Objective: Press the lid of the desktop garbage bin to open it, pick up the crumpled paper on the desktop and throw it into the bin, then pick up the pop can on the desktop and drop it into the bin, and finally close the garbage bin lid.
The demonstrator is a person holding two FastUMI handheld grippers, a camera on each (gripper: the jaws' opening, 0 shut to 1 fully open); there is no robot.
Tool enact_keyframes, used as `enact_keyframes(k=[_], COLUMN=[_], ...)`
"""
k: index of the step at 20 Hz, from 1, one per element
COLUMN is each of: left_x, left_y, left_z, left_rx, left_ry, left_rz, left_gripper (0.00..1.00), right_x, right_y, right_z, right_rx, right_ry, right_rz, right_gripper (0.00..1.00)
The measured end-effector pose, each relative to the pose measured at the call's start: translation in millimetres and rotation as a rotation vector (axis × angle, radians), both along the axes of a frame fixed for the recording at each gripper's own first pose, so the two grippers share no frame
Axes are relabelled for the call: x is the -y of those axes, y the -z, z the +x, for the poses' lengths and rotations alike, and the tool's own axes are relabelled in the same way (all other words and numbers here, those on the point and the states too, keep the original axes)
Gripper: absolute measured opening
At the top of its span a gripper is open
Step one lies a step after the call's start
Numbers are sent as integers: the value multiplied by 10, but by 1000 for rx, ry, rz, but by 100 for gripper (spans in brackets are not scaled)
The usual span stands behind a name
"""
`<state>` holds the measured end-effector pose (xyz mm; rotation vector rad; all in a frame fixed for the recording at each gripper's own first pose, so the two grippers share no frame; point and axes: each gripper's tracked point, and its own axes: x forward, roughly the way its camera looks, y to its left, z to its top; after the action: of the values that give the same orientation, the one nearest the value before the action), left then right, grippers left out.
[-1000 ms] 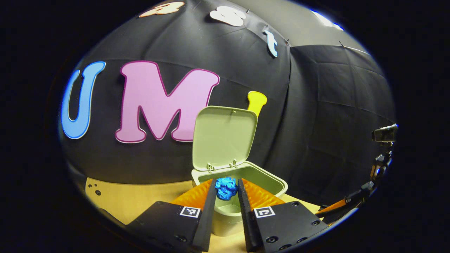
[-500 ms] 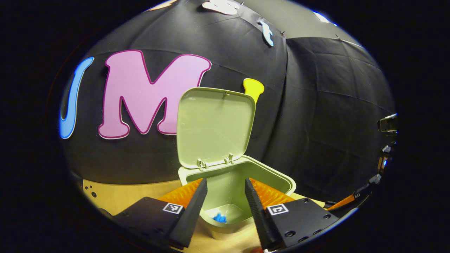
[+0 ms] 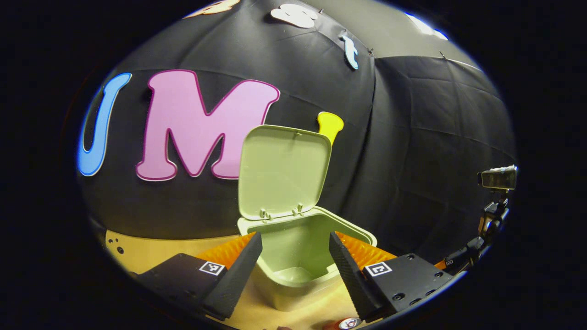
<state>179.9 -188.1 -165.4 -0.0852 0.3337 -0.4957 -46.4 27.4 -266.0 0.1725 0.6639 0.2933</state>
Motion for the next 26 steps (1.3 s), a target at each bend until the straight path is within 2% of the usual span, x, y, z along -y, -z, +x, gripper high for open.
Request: enact_keyframes(k=[5,11,18,26], left_x=[-451,-874,-1336,-1577], left_y=[-113,-186,-37,39], left_z=[-295,-813,-1285,-1544], left_rx=[4,5,-48,-85], left_ry=[-94,-148,-264,-323], left_rz=[23,87,150,121], left_gripper=[95,95,95,95], right_x=[-207,-348,-405,-415], right_y=[221,521,896,1232], right_z=[-118,-233,-247,-288], right_rx=[-40,-95,-160,-213], right_ry=[-72,-148,-194,-241], right_rz=[-27,-67,-105,-156], right_gripper=[92,92,92,93])
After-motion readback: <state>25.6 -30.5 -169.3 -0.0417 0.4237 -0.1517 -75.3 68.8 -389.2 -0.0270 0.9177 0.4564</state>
